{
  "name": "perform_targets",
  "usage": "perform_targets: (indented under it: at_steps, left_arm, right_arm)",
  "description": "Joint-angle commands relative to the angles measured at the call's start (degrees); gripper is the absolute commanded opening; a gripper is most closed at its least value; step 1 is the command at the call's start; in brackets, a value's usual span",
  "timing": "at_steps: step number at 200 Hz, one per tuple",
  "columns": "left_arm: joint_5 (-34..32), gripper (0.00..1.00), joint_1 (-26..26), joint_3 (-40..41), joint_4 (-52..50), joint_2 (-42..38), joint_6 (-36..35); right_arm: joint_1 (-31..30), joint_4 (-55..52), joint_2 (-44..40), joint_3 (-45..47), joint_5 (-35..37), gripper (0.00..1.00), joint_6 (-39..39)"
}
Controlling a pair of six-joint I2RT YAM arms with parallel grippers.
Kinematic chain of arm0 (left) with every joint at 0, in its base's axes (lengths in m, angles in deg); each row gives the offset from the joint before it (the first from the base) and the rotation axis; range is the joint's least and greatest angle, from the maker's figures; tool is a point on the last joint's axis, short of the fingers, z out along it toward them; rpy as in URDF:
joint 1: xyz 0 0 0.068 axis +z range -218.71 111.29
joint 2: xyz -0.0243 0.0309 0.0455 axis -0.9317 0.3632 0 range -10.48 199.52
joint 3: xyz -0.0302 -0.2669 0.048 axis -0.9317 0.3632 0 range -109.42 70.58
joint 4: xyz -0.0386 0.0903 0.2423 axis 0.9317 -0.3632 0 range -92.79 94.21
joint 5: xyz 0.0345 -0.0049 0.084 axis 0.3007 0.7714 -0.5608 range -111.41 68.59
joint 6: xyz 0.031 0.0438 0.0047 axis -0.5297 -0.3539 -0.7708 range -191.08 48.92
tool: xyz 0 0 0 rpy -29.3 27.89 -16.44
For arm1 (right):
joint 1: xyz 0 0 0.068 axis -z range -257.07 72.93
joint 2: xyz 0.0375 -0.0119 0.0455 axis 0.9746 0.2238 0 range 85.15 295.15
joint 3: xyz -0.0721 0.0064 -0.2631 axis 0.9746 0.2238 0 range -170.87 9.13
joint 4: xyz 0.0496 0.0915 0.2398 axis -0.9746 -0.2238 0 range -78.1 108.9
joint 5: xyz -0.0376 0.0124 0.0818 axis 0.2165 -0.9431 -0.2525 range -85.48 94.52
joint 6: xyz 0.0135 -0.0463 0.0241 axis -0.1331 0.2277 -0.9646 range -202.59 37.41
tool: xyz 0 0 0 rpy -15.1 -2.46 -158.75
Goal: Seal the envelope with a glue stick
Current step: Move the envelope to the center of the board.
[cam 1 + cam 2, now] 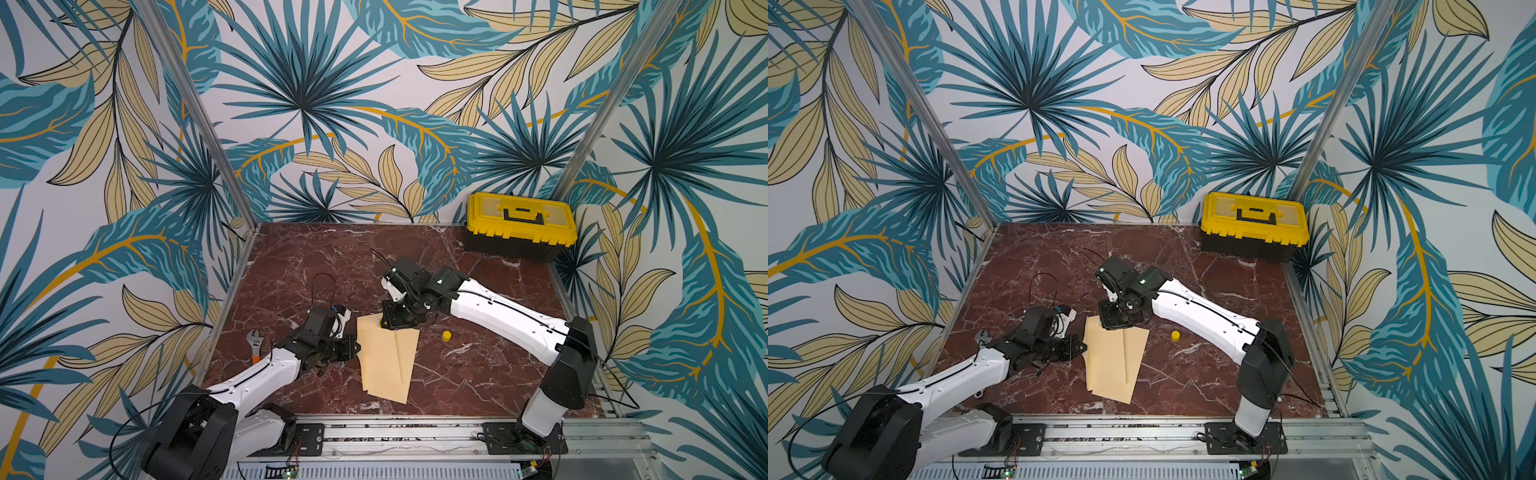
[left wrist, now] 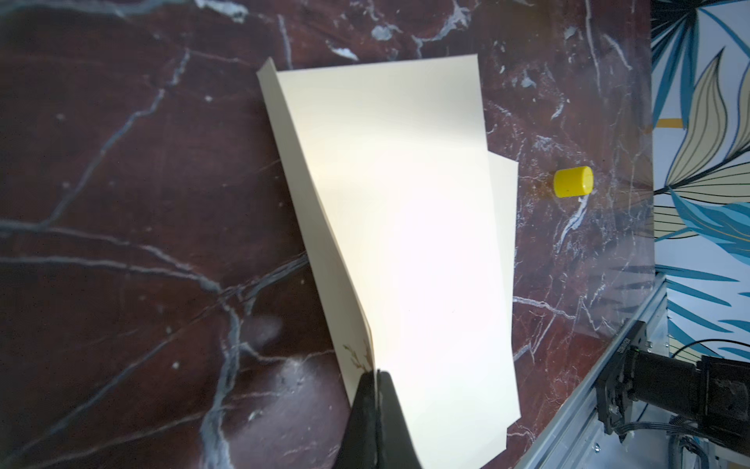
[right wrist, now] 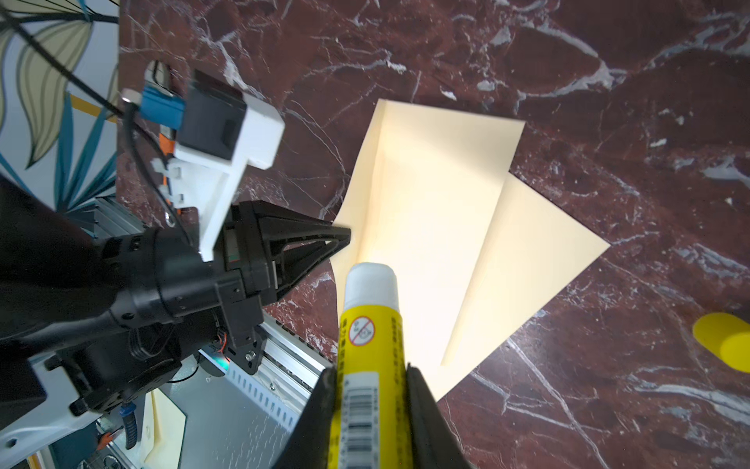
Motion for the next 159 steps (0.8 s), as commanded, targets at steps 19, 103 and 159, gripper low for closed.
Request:
perform_targets:
  at_steps: [19, 103, 159]
  left_arm:
    - [3.14, 0.00, 0.30, -0.53, 5.52, 2.59, -2.75]
    - [0.32, 0.11, 0.34, -5.50, -5.33, 0.28, -6.02]
    - [-2.82, 0.37, 0.37, -10.15, -11.35, -8.89, -2.97]
  right_arm:
    - [-0.35, -11.02, 3.96, -1.95, -3.18, 0.00, 0.05]
    - [-0.33, -10.31, 7.20, -2.49, -4.75, 0.00, -0.21]
    - [-0.09, -1.92, -0.14, -0.12, 1.80, 0.00, -1.80]
